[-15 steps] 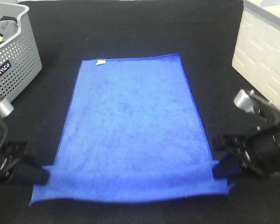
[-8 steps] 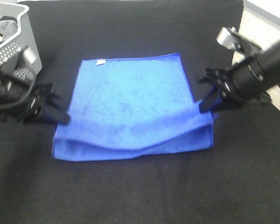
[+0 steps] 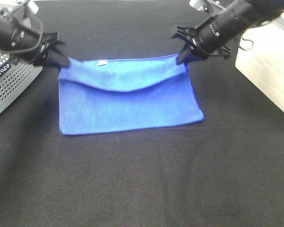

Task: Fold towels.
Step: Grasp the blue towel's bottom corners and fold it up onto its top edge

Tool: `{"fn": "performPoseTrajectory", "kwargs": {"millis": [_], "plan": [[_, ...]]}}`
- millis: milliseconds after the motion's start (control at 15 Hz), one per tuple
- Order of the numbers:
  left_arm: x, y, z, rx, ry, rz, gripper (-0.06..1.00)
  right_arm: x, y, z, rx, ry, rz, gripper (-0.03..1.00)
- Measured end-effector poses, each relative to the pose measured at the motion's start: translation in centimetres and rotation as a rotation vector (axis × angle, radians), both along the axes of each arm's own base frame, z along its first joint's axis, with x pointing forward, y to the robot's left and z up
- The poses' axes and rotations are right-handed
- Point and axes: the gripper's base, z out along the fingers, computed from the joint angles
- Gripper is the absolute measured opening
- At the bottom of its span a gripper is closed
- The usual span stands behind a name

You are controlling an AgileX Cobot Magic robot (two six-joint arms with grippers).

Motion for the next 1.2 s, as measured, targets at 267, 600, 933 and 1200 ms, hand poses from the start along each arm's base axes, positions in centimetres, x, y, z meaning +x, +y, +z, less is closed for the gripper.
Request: {"fn": "performPoseTrajectory", "kwargs": {"millis": [267,600,933,1200], "plan": [[4.0,0.0,-0.2,0.010,-0.083,0.024,0.00,4.3,0.3,-0.6,-0.061,-0.087,0.002,0.00],[10.5,0.0,-3.1,0.035,-0.201,0.053,0.00,8.6,0.4,-2.6,-0.149,-0.232,-0.010,0.00],[12.5,0.0,-7.0,0.083,-0.232,0.091,0.08,10.1,0.1,-6.4,-0.190,-0.303,-0.053,0.04],[12.6,-0.9,-7.3,0.126,-0.266,0.046,0.58,10.3,0.0,-6.3,-0.190,-0.324,-0.062,0.50]]}}
